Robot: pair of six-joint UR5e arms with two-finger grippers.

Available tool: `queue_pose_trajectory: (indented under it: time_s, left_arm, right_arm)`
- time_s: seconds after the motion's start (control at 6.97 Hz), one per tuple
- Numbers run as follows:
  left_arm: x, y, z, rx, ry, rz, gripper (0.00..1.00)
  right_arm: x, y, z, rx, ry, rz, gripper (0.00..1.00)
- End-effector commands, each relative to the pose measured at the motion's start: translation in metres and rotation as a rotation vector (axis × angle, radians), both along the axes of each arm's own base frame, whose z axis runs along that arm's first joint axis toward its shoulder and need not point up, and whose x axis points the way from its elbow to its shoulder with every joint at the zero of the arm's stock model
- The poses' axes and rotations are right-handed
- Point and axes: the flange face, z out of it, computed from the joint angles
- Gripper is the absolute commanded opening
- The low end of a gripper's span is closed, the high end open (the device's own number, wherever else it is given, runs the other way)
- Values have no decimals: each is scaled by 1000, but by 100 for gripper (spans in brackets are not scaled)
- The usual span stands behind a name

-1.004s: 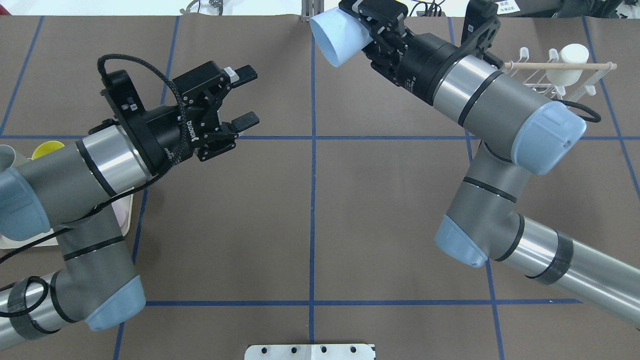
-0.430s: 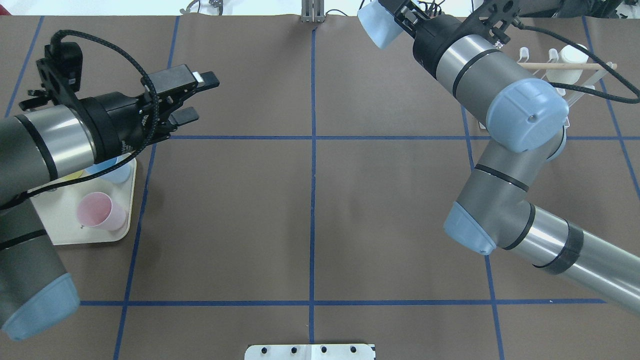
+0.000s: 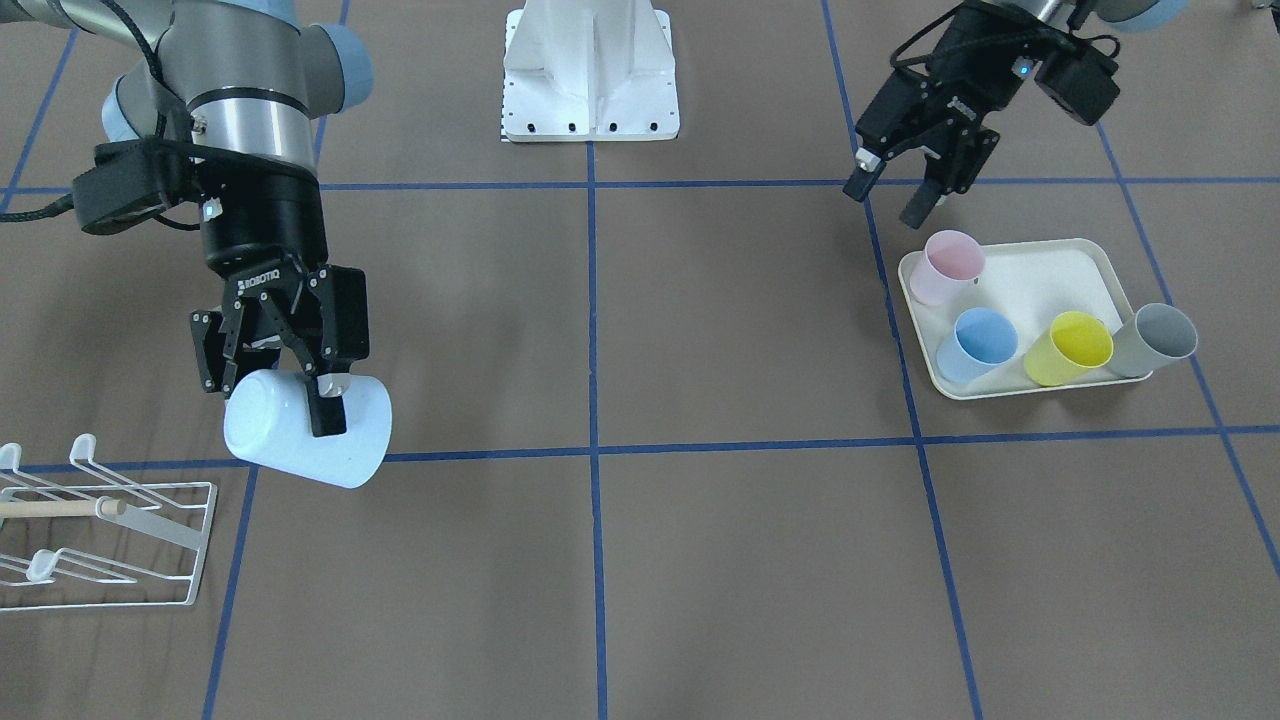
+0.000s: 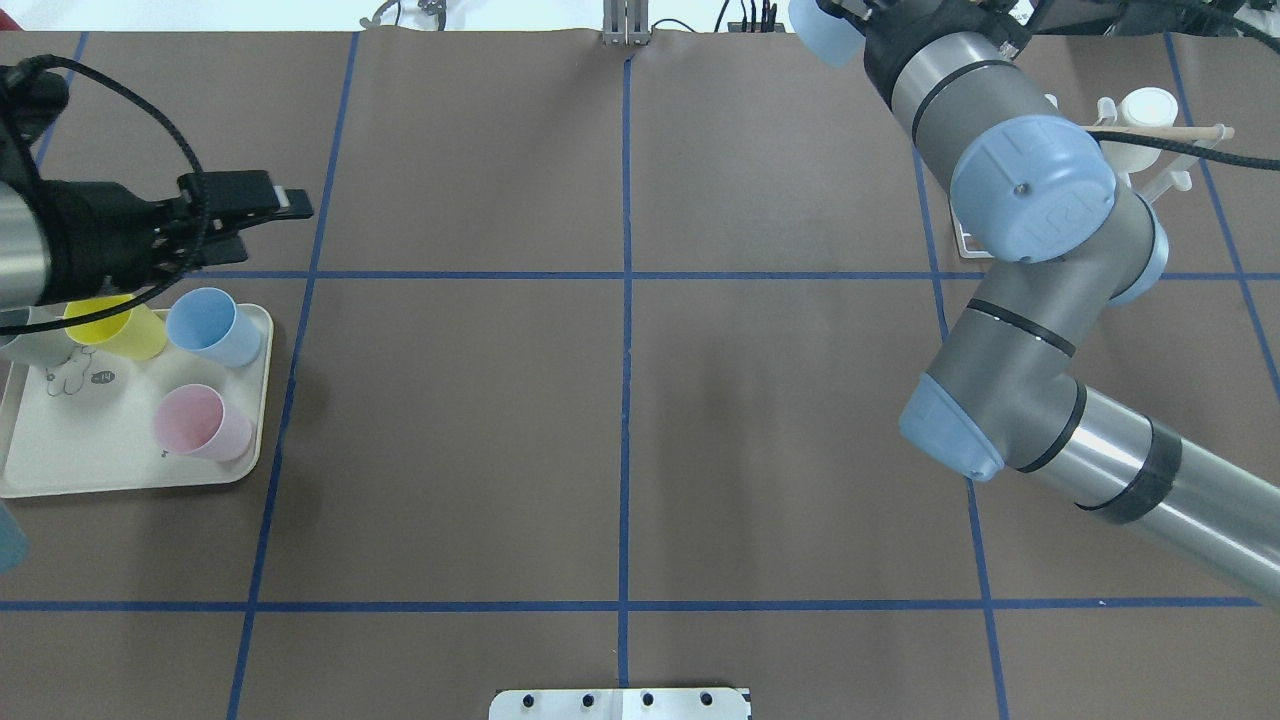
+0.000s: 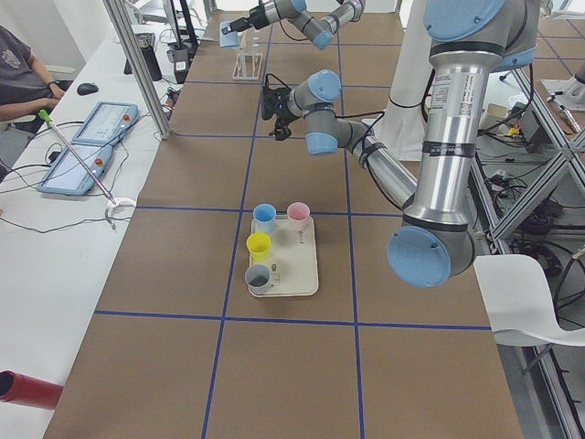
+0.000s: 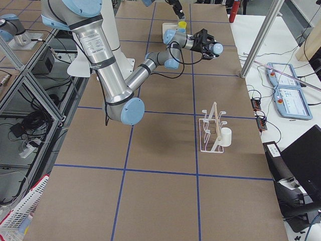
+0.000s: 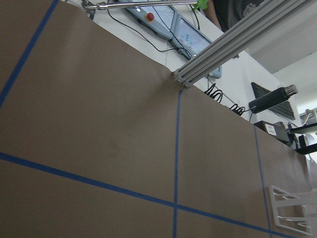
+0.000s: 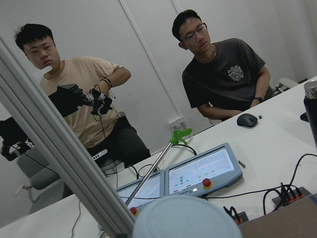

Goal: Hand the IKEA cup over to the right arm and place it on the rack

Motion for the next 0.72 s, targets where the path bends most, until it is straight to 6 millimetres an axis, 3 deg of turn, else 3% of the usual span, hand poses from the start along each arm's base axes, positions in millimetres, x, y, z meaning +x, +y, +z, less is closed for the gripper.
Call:
queue_pose_trajectory:
  time_s: [0.0, 0.29, 0.57]
  left_arm:
    - [-57, 8, 76, 9, -170, 131, 100]
    - [-69, 27, 129, -31, -253, 215, 100]
    - [-72, 41, 174, -74, -317, 271, 100]
  right_arm:
    - [38, -35, 21, -75, 227, 63, 0]
    - [53, -71, 64, -143, 348, 100, 0]
    - [63, -88, 87, -164, 489, 132, 0]
